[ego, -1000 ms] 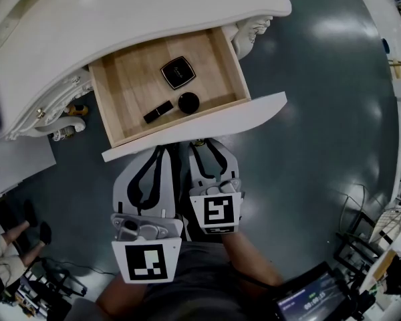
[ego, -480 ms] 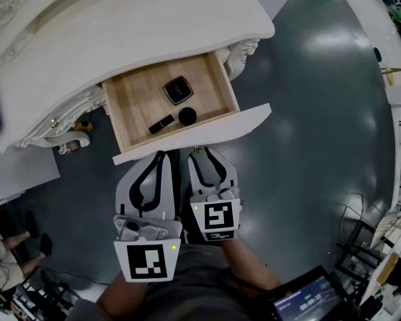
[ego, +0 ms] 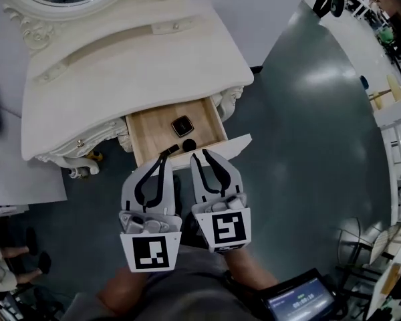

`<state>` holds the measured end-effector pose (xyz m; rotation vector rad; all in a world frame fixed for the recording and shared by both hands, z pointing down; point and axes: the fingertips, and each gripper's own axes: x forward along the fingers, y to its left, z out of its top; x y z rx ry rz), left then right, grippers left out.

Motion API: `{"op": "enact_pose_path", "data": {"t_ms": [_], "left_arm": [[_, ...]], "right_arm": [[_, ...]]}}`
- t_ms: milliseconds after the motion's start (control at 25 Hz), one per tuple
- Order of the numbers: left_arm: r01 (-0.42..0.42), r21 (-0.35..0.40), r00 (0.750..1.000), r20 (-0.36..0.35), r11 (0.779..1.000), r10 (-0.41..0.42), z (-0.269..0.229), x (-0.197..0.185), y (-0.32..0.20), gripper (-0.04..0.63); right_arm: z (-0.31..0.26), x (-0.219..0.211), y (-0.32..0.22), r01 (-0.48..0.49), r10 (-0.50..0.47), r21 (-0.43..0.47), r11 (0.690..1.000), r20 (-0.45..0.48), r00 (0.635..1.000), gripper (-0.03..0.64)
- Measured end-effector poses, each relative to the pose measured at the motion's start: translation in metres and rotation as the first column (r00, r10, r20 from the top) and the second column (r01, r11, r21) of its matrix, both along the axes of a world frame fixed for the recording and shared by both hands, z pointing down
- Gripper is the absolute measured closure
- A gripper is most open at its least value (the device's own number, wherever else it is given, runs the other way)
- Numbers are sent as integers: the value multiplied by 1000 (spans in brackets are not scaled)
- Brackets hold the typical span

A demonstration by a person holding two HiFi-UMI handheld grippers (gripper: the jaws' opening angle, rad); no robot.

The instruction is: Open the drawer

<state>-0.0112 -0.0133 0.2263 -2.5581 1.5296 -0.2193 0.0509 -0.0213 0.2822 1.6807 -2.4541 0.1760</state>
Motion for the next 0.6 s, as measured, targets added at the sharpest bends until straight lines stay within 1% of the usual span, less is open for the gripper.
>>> {"op": "enact_pose_path", "data": {"t_ms": [160,280,400,480,600], "left_arm": [[16,23,999,-29,1000,-15,-40,-6,-5,580],[32,53,999,-31,998,-31,-65,-10,-8,580],[41,87,999,-27,995,-39,-83,-11,-6,580],[38,104,999,-19,994,-36,-91,-9,-4,580],[39,113,999,-29,993,-36,-97,-8,-1,580]], "right_arm": [[-69,-1,-2,3,-5,114,993,14,1000,561],[-106,-3,0,9,-12,184,983,16,1000,578],[-128,-3,5,12,-13,233,972,3,1000,591],[-136,-2,8,11,-11,250,968,-3,1000,595],[-143,-2,10,12,-9,269,963,-11,1000,598]]}}
